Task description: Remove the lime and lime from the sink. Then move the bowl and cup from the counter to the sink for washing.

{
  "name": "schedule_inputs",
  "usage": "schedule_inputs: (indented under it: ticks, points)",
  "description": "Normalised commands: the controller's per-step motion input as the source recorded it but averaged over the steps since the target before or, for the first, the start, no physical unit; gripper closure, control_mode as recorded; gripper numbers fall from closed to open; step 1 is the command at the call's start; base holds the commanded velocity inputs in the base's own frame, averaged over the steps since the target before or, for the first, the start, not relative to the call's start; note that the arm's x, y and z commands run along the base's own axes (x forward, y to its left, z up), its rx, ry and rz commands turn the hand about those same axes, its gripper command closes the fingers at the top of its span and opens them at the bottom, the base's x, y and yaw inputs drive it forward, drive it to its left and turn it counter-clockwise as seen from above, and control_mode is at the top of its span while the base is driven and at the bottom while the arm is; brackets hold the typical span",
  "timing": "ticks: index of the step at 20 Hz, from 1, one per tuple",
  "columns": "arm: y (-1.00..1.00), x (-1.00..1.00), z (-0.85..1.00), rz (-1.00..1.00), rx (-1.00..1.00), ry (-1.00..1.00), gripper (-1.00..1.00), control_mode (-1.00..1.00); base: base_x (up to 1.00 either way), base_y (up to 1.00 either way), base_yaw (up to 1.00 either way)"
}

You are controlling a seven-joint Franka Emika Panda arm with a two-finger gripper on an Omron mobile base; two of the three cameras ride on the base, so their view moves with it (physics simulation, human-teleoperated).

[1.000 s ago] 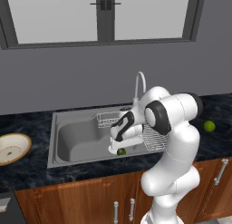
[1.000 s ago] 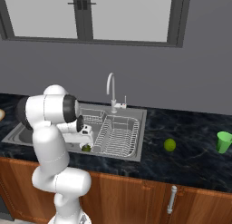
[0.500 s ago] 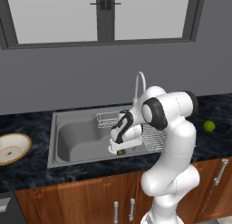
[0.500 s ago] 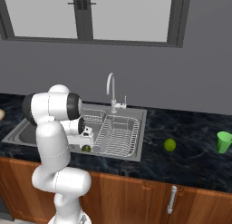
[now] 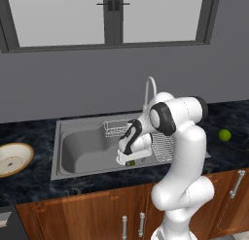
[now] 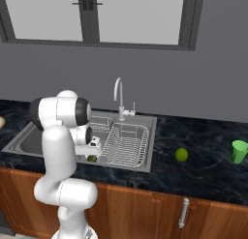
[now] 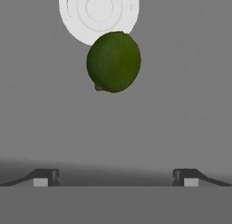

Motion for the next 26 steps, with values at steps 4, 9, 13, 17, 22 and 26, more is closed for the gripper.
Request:
schedule_inputs:
  ticks: [4, 9, 13, 17, 22, 26]
  points:
    - [0.00, 0.15, -0.11, 0.00, 0.00, 0.00, -1.00, -1.00, 0.00, 0.00, 0.00]
    - [0.00, 0.18, -0.12, 0.00, 0.00, 0.00, -1.00, -1.00, 0.00, 0.00, 0.00]
    - [0.00, 0.16, -0.14, 0.00, 0.00, 0.00, -1.00, -1.00, 0.00, 0.00, 0.00]
    - [0.00, 0.13, -0.18, 0.00, 0.00, 0.00, -1.00, -1.00, 0.00, 0.00, 0.00]
    - [0.00, 0.12, -0.18, 0.00, 0.00, 0.00, -1.00, -1.00, 0.00, 0.00, 0.00]
    - [0.04, 0.14, -0.15, 0.00, 0.00, 0.00, -1.00, -1.00, 0.00, 0.00, 0.00]
